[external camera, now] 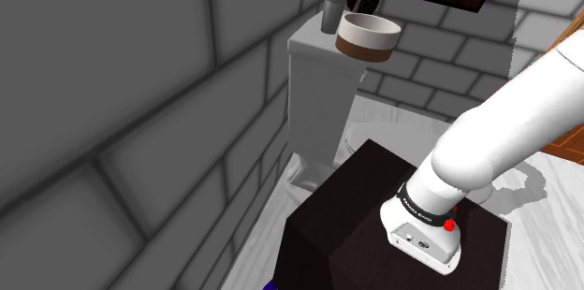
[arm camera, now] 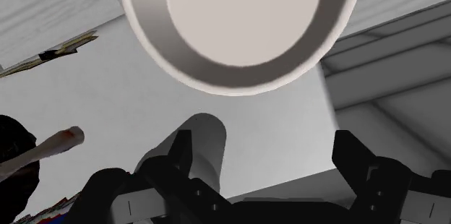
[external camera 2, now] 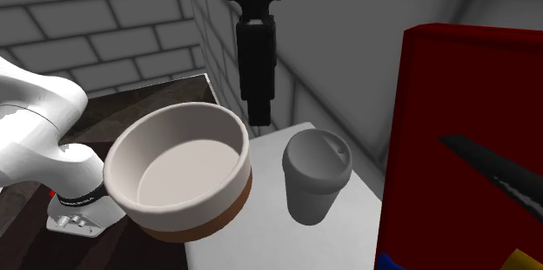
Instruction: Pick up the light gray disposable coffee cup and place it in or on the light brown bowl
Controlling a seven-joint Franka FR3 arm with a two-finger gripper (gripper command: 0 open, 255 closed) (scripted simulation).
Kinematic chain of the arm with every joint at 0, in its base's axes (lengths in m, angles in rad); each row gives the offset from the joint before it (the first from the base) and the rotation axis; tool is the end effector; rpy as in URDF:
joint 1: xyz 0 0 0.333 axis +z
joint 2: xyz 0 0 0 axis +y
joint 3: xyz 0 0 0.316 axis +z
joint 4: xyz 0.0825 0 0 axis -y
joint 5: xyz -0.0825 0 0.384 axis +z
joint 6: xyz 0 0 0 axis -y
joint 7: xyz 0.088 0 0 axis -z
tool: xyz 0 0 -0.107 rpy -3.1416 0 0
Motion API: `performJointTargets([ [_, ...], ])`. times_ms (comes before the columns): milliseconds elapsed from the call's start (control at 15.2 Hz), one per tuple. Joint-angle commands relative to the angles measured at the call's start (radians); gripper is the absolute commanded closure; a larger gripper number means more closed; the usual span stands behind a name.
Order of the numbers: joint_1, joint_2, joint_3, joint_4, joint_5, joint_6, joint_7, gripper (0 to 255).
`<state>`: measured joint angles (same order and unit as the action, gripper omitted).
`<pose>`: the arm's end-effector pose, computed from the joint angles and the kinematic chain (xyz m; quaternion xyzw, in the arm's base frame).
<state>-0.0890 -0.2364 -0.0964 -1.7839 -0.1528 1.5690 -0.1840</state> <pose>0.4665 -0.1100 0.6462 0.9978 -0.0004 -0.0019 0.0658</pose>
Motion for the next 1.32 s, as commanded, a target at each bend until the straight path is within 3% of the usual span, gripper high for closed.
performJointTargets([
  [0,-0.013,0.085,-0.021,0.094,-0.006,-0.03,-0.031,0],
  [264,-0.043,0.269,-0.055,0.313,-0.009,-0.104,-0.092,0],
  [792,-0.049,0.235,-0.06,0.169,-0.014,0.006,-0.085,0],
  [1254,-0.049,0.235,-0.06,0.169,-0.014,0.006,-0.085,0],
])
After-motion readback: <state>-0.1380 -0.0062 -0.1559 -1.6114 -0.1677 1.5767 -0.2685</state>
